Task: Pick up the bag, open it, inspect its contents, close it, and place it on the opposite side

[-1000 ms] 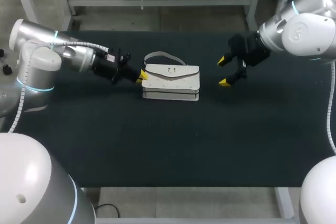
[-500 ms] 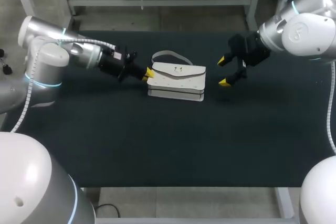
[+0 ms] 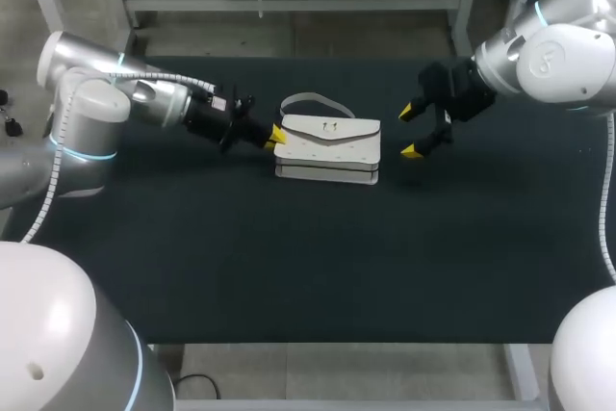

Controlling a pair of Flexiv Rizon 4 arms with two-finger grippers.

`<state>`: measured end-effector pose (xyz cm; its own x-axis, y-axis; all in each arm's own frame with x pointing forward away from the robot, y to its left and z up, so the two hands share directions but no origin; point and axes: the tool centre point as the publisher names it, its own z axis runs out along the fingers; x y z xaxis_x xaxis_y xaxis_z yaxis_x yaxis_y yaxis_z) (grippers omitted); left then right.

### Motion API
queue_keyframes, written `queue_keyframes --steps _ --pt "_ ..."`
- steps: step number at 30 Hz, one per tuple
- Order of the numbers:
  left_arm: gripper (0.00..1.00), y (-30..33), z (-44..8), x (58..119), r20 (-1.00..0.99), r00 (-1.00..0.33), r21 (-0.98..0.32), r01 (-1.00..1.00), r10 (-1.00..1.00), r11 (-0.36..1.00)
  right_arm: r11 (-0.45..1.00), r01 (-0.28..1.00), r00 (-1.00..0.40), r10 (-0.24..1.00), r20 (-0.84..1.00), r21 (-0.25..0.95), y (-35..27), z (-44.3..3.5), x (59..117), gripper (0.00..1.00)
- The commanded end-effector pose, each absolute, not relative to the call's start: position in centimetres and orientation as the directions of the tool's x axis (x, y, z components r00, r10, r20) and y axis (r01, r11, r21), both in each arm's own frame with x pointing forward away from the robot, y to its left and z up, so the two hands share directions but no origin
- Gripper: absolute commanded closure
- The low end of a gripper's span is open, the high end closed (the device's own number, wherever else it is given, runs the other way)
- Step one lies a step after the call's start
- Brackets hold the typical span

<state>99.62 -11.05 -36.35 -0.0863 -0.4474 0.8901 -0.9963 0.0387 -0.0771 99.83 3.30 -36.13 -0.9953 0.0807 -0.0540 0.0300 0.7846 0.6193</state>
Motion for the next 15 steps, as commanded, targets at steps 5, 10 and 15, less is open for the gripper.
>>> queue_keyframes --steps 5,10,15 --pt "1.00 -11.02 -36.40 98.97 0.895 -0.086 -0.083 -0.996 -0.438 0.026 0.783 0.029 -0.995 0.082 -0.056 0.621 3.31 -36.24 99.82 0.00" --pt "1.00 -11.17 -36.53 99.00 0.894 -0.082 -0.078 -0.997 -0.441 0.027 0.783 0.029 -0.995 0.082 -0.056 0.621 3.31 -36.24 99.82 0.00" --pt "1.00 -11.36 -36.44 99.05 0.895 -0.079 -0.074 -0.997 -0.440 0.028 0.783 0.029 -0.995 0.082 -0.056 0.621 3.31 -36.24 99.82 0.00"
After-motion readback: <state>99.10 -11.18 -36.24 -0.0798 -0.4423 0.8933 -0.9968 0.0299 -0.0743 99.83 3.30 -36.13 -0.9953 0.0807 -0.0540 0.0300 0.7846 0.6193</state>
